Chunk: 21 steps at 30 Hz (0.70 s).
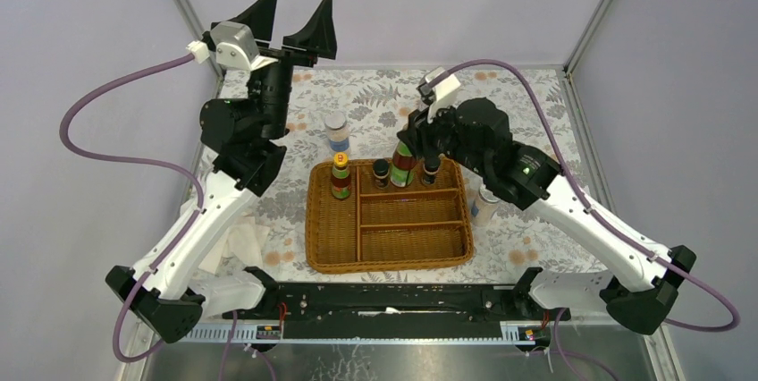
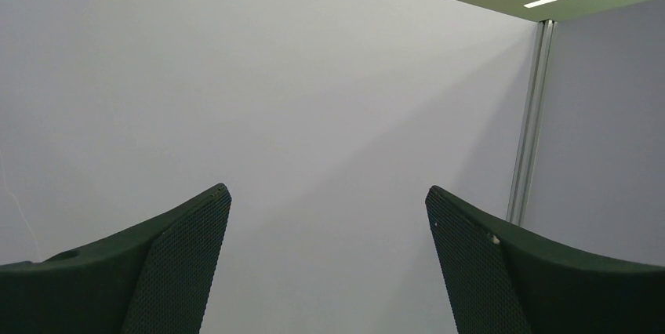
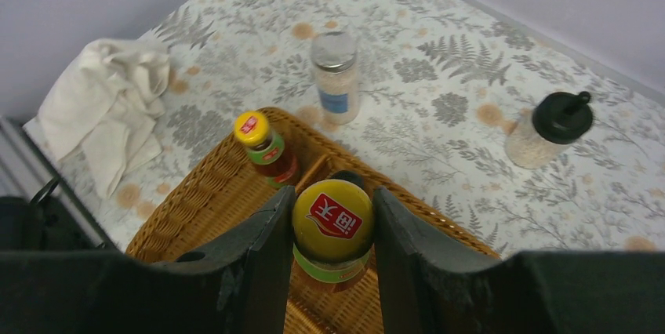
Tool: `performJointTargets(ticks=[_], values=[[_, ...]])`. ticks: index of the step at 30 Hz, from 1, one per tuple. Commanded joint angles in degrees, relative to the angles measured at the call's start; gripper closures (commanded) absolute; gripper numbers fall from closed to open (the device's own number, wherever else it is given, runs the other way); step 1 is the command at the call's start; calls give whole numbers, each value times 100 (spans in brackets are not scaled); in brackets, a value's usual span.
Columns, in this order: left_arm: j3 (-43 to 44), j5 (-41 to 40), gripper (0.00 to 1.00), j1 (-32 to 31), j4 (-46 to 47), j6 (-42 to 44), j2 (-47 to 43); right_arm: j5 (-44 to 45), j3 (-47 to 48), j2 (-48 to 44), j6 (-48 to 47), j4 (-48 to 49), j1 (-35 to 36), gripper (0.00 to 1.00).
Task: Organize the condiment bottles
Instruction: Place the bottle in the storage box.
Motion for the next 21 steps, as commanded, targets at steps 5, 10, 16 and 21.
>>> performJointTargets(ticks=[5,10,16,21], values=[[268,-126,1,-31,-165,171,72,-93,250,48,-131,618,906,100],[318,-144,1,-27,-175,251,66,-8,451,428,-267,602,1527,100],[407,-148,1,-27,-183,349,78,-299,532,777,-219,746,1775,100],[476,-140,1,-31,-210,467,79,-487,626,1011,-223,823,1929,100]])
